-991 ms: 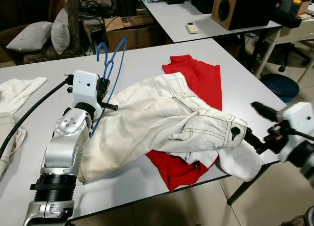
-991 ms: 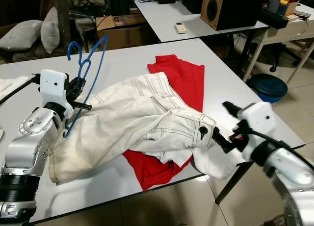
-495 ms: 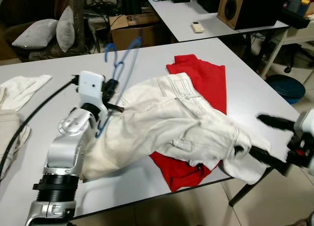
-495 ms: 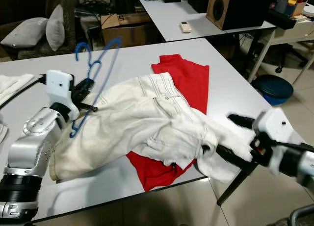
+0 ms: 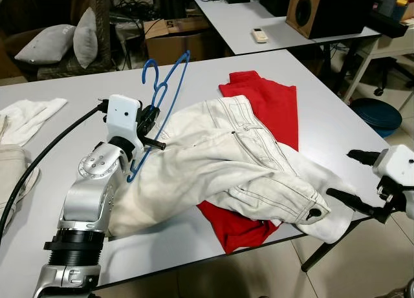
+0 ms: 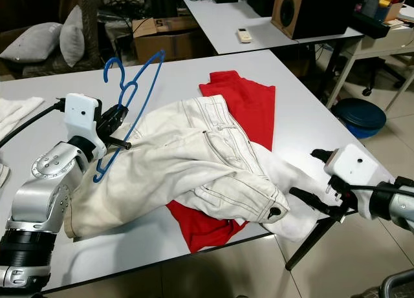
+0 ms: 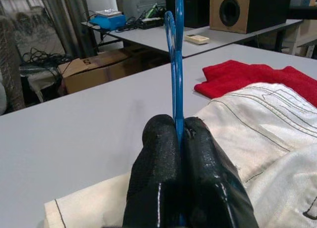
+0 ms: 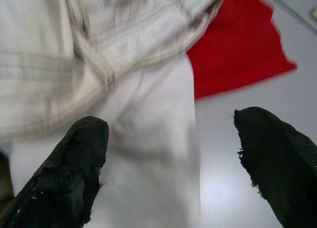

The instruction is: Hang hanger

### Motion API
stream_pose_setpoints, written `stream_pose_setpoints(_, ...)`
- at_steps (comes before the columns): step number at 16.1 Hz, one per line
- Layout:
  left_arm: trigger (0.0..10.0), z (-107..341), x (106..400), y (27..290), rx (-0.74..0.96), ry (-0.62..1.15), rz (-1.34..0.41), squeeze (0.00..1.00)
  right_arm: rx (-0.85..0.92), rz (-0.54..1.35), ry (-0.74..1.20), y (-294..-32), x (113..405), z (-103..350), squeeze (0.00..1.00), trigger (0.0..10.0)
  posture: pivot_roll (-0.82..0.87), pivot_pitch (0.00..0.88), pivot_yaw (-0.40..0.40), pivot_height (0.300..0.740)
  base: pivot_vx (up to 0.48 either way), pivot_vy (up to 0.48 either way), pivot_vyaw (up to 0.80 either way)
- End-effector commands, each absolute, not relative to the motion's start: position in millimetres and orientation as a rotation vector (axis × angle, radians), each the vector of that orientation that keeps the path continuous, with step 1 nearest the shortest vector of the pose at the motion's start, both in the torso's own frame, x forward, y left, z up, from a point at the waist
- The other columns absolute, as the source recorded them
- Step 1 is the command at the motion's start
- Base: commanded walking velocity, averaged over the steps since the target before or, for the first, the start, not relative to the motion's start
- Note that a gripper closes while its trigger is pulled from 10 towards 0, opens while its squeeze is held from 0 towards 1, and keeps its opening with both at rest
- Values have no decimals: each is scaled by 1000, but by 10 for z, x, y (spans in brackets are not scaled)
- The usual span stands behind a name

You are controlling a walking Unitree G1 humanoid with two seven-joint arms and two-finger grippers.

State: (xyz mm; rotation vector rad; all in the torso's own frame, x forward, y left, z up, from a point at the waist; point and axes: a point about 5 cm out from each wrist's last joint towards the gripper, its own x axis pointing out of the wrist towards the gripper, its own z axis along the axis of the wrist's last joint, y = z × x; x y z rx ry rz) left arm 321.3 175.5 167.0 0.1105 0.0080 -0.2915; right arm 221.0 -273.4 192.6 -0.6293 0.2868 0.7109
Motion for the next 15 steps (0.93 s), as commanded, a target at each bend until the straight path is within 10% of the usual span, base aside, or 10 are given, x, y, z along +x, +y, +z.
stream_pose_setpoints(1, 10000, 1688, 3193, 1805, 116, 7, -279, 0, -500, 716, 139, -2748, 2236, 2250, 1000, 10000, -28, 0, 46, 740, 0, 0, 0)
stream_pose_setpoints(6, 10000, 1782, 3154, 1861, 100, -23, -345, 0, -233, 1027, 53, -2350, 2120, 2407, 1000, 10000, -38, 12, 55, 740, 0, 0, 0)
stream_pose_setpoints(7, 10000, 1785, 3130, 1887, 127, -8, -376, 0, -256, 1141, 189, -2221, 2042, 2192, 216, 10000, -36, 19, 56, 740, 0, 0, 0)
stream_pose_setpoints(8, 10000, 1799, 3106, 1938, 145, 1, -386, 0, -267, 1231, 294, -2135, 1991, 2004, 0, 10000, -29, 31, 55, 740, 0, 0, 0)
stream_pose_setpoints(15, 10000, 2057, 2836, 2219, 205, 16, -396, 0, -648, 1094, 350, -1958, 2693, 1473, 0, 10000, 64, 128, 49, 740, 0, 0, 0)
